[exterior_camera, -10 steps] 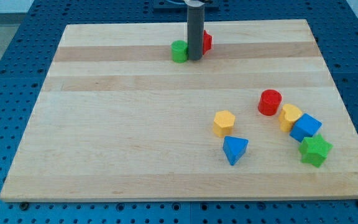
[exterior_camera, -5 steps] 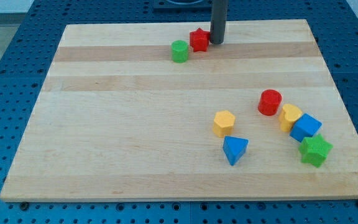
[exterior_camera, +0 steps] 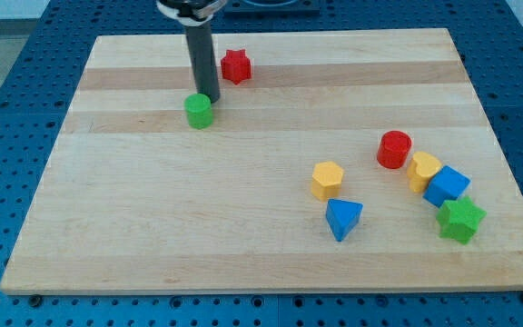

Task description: Separate the green circle and red star away from each other

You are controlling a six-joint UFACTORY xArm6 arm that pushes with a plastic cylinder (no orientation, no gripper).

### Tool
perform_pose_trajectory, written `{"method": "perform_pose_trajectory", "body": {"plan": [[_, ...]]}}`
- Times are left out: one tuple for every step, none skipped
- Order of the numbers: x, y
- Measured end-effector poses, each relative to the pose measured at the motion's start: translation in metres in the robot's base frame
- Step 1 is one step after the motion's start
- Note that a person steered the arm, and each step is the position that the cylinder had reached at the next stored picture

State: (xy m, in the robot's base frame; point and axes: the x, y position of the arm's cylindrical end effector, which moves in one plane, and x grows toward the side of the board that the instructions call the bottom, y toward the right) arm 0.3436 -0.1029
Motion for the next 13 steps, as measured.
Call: {"method": "perform_pose_trajectory", "body": {"plan": [[0.014, 0.028], [0.017, 0.125], [0.016, 0.127], [-0.044, 0.102], [-0.046, 0.090], [-0.063, 0.054], [-0.063, 0.013], [-0.063, -0.026], [-0.063, -0.058], [-0.063, -0.086], [-0.046, -0.053], [-0.030, 0.002], [-0.030, 0.067]]}}
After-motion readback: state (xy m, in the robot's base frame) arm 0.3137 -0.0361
